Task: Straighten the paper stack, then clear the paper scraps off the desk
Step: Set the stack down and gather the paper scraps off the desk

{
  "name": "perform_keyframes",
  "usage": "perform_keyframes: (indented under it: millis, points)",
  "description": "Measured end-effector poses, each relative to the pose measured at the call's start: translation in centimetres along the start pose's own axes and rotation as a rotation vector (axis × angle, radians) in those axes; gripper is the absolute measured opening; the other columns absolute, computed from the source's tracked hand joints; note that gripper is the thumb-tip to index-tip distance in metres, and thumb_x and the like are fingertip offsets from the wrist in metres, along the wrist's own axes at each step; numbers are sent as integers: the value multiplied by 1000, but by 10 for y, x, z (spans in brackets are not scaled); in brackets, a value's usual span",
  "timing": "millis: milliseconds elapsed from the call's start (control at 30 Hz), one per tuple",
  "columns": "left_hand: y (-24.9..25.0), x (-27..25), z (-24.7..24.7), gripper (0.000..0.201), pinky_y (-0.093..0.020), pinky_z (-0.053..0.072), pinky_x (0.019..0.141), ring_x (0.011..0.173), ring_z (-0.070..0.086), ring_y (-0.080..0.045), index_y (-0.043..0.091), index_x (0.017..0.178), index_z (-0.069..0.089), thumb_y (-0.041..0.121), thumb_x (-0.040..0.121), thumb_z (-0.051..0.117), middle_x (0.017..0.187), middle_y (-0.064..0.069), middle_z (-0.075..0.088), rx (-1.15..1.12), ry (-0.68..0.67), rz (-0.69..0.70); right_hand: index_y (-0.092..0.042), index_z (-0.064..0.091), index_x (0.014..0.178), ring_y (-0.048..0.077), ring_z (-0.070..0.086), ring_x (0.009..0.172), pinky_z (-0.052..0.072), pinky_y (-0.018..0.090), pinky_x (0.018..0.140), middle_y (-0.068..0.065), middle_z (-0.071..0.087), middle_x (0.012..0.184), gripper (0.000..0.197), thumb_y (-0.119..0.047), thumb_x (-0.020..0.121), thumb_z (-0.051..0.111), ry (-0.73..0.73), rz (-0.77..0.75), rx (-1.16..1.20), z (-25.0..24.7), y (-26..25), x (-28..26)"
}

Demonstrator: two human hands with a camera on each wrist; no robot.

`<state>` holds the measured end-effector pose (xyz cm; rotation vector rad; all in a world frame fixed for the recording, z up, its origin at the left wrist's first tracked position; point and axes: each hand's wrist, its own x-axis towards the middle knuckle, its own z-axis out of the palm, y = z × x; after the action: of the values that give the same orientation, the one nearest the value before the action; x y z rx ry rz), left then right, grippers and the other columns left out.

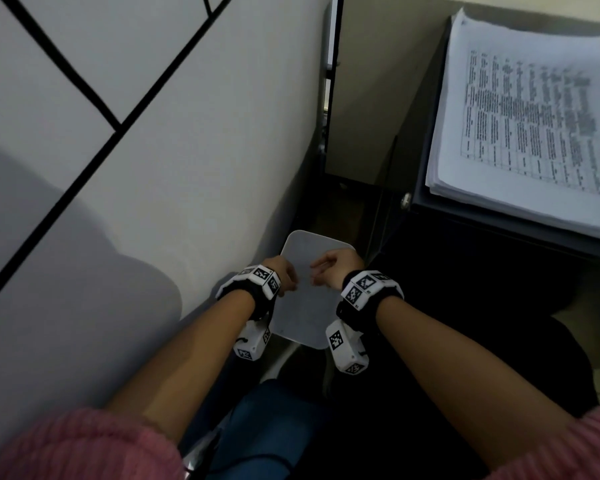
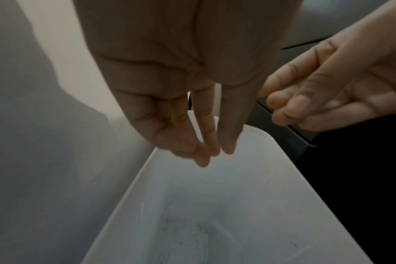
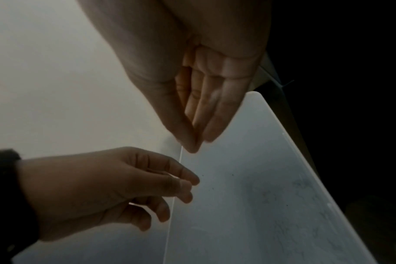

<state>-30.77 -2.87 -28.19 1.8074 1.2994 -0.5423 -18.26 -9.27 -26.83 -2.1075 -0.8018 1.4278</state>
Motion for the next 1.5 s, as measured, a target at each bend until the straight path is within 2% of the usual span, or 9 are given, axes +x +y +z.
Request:
perform_keyframes:
  millis: [167, 367, 567, 633, 767, 933, 1033, 1233, 1500]
  points:
    - [2, -9, -4, 25, -17, 46, 48, 73, 60, -21, 6, 107, 70, 13, 84, 66, 106, -19, 71, 10, 47, 24, -5, 73, 100, 20, 65, 98, 50, 25, 87, 9, 71, 103, 23, 0, 78, 71, 45, -86, -53, -5, -8, -11]
    - [8, -27, -15, 28, -24, 47, 67, 76, 64, -23, 4, 110, 68, 14, 84, 66, 108, -20, 70, 41, 50, 45, -4, 70, 97, 23, 64, 82, 57, 32, 72, 3, 60, 73, 27, 12, 76, 66, 99, -114, -44, -17, -20, -27]
    - [33, -50, -44, 33, -21, 48, 61, 89, 69, -27, 8, 116, 68, 17, 85, 65, 113, -14, 70, 154, 148, 92, -20, 62, 123, 20, 52, 121, 44, 24, 86, 5, 54, 133, 48, -4, 79, 68, -42, -273, -259, -44, -36, -57]
    - [44, -59, -53, 34, -21, 48, 73, 104, 67, -26, 9, 118, 67, 18, 85, 65, 120, -10, 67, 189, 189, 109, -19, 55, 132, 21, 50, 127, 42, 24, 95, 7, 51, 139, 53, -8, 81, 68, -82, -333, -268, -53, -44, -71]
    - [72, -80, -75, 30, -26, 46, 93, 112, 62, -24, 9, 114, 67, 16, 84, 64, 119, -10, 68, 203, 363, 193, -14, 53, 133, 24, 57, 120, 47, 32, 102, 14, 59, 129, 52, -9, 83, 67, -63, -498, -202, -81, -63, -106]
    - [138, -116, -88, 17, -30, 48, 83, 98, 65, -29, 11, 97, 70, 15, 81, 65, 102, -13, 70, 88, 704, 405, -9, 56, 128, 14, 61, 75, 50, 14, 67, 13, 66, 111, 40, -5, 89, 60, 19, -624, 6, -142, -71, -155]
    - [182, -136, -81, 19, -32, 47, 84, 95, 62, -31, 8, 97, 68, 12, 79, 66, 101, -16, 63, 87, 792, 583, -10, 60, 123, 19, 60, 77, 51, 24, 70, 2, 64, 94, 34, -7, 90, 59, 116, -612, 106, -185, -64, -178]
    - [271, -157, -57, 22, -30, 46, 84, 77, 48, -15, 13, 107, 62, 19, 86, 59, 105, -5, 55, 281, 664, 755, -8, 66, 113, 19, 60, 87, 54, 36, 87, 2, 65, 91, 25, -8, 88, 61, 427, -524, 51, -280, -23, -205]
    - [382, -160, -13, 23, -30, 46, 92, 105, 61, -23, 10, 109, 65, 13, 88, 56, 114, -8, 66, 472, 475, 863, -7, 74, 99, 17, 65, 88, 53, 30, 87, 14, 74, 102, 24, 1, 80, 60, 775, -236, -248, -393, 42, -226]
